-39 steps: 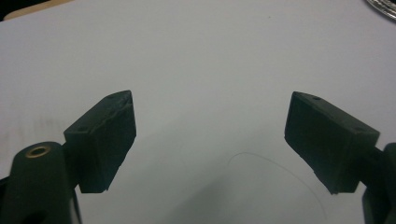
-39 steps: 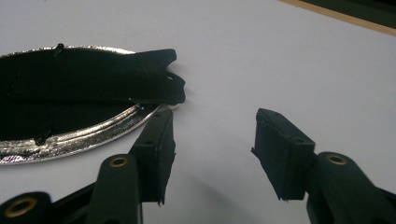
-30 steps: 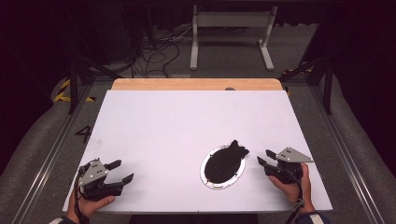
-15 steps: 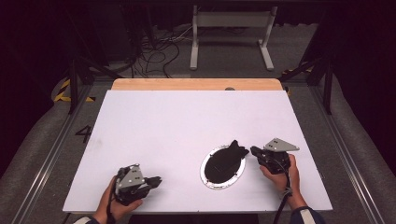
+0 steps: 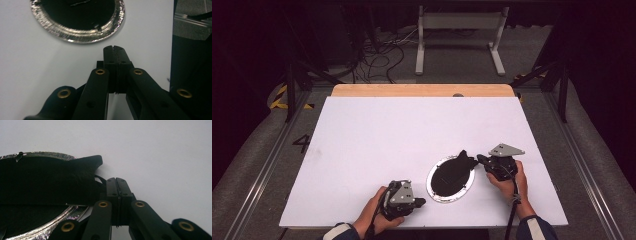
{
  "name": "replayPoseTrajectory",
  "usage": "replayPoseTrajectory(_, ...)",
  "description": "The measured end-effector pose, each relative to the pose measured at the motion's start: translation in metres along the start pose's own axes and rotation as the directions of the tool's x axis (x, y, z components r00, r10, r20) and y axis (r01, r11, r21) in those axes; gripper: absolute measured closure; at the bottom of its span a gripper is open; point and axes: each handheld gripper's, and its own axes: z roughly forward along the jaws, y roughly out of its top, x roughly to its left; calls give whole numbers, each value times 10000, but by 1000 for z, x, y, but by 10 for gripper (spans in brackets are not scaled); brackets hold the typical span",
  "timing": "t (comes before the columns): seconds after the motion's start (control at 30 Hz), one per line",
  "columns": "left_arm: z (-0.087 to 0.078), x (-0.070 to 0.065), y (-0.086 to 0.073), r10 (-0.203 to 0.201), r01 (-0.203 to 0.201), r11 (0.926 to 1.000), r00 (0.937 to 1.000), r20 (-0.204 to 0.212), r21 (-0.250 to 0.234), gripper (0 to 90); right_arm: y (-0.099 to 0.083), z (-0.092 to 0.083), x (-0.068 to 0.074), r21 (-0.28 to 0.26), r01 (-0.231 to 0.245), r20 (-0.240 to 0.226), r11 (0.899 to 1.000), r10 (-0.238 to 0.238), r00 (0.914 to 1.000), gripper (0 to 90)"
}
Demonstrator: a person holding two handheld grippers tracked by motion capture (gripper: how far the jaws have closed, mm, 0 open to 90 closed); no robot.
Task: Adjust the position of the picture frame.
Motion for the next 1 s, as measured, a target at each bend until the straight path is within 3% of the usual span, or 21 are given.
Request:
replayPoseTrajectory(0.13, 14, -4, 10, 193, -194, 9998, 9996, 224, 45, 891, -1, 0, -1, 15, -78, -29, 10000, 78, 10000, 900)
replayPoseTrajectory(0.33, 26, -6, 21, 255, -255, 9996, 9997, 39, 83, 873, 0, 1, -1, 67, 8, 27, 10000, -8, 10000, 900)
replayPoseTrajectory(0.6, 28, -3, 24, 100, -98, 9997, 9999, -62, 240, 900, 6, 7, -3, 133, 20, -205, 9999, -17, 9998, 900)
replayPoseTrajectory(0.77, 28, -4, 25, 267, -263, 9992, 9995, -142, 296, 900, 9, 9, -3, 238, 158, -290, 9996, -151, 9995, 900)
replayPoseTrajectory(0.9, 28, -7, 27, 338, -327, 9986, 9991, -273, 421, 900, 11, 9, 0, 402, 521, -93, 9978, -518, 9986, 900)
replayPoseTrajectory(1.0, 28, -7, 27, 294, -283, 9987, 9992, -258, 431, 900, 12, 13, -1, 512, 500, -69, 9974, -497, 9987, 900)
